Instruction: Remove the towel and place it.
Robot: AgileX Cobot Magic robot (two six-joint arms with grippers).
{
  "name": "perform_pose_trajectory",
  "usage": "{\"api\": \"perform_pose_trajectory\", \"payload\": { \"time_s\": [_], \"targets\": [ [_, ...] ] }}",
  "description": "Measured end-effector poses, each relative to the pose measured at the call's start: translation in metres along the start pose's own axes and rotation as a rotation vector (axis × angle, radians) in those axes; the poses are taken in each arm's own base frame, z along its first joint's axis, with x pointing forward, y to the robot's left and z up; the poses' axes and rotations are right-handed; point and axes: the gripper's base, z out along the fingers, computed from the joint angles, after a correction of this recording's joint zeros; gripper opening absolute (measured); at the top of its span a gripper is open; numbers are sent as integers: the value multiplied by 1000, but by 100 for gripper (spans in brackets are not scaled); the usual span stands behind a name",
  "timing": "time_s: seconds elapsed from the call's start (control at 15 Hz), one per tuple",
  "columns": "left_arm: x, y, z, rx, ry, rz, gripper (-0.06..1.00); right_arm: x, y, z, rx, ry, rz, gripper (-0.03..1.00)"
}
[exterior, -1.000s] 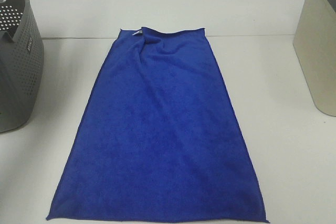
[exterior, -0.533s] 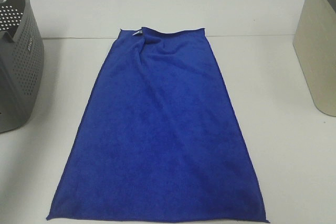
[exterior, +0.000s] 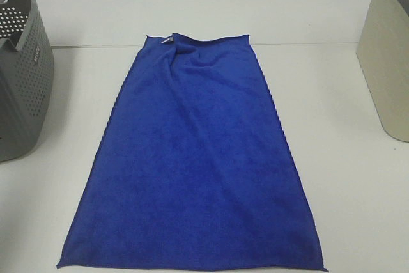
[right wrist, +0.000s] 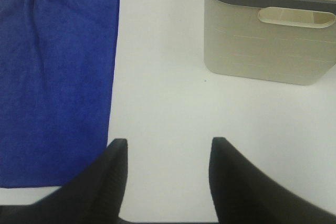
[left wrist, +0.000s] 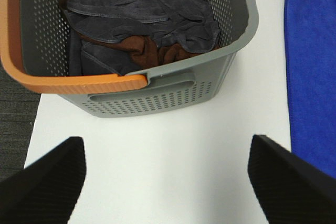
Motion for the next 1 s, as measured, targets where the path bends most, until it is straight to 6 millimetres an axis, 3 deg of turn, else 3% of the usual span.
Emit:
{"api": "perform_pose_trajectory", "payload": {
  "time_s": [0.2,0.4,0.73,1.0],
  "targets": [
    [42,5,-10,-15,-51,9,78,30,1,-12,4,-90,-35,49],
    [96,8,-20,-1,-140,-10,78,67,2,3,4,-93,-36,49],
    [129,7,-49,73,-348,5,78,102,2,23,4,-95,-37,49],
    [154,5,-54,111,-346,10,78,103,1,29,5,-98,-35,49]
  ]
}}
